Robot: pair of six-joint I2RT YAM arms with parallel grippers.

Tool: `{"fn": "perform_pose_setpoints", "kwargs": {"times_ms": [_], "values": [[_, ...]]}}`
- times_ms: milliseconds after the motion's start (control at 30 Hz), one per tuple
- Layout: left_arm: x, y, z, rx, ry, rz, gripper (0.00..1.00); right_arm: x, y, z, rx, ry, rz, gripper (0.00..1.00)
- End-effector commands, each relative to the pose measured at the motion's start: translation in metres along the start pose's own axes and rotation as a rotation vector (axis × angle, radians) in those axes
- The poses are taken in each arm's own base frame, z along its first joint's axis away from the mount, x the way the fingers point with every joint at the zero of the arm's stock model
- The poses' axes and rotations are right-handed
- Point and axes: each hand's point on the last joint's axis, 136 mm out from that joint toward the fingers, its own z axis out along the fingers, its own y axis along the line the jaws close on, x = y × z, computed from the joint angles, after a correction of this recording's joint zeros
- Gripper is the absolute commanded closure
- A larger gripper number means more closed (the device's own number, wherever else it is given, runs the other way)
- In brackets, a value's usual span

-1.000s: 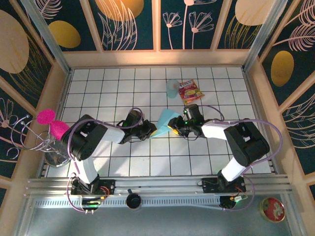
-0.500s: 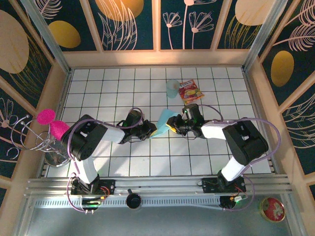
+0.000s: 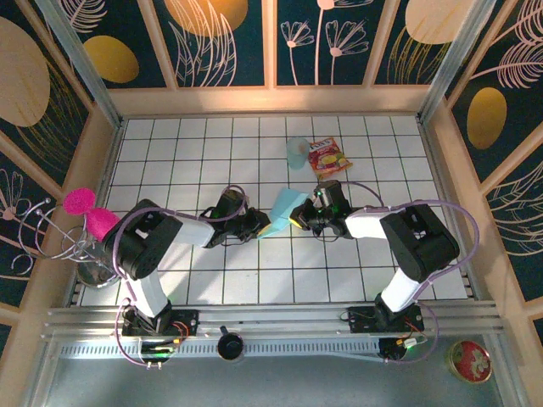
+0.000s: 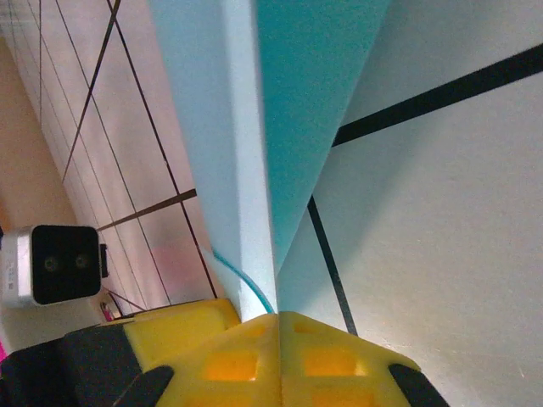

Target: Fold a paper plane with a square sheet of paper (pick it up from the middle)

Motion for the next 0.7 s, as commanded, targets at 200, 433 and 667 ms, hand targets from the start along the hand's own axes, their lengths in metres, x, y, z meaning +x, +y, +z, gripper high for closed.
{"fn": "perform_pose_setpoints", "kwargs": {"times_ms": [200, 433, 667], "values": [[-0.011, -0.045, -0.025, 0.027, -0.114, 0.379, 0.65, -0.011, 0.029, -0.016, -0.080, -0.034, 0.029, 1.00], [-0.007, -0.059, -0.018, -0.038, -0.174, 0.744, 0.54, -0.015, 0.039, -0.021, -0.094, -0.020, 0.063, 1.00], [-0.011, -0.063, -0.015, -0.105, -0.235, 1.014, 0.46, -0.018, 0.041, -0.023, -0.095, -0.004, 0.089, 1.00]]}}
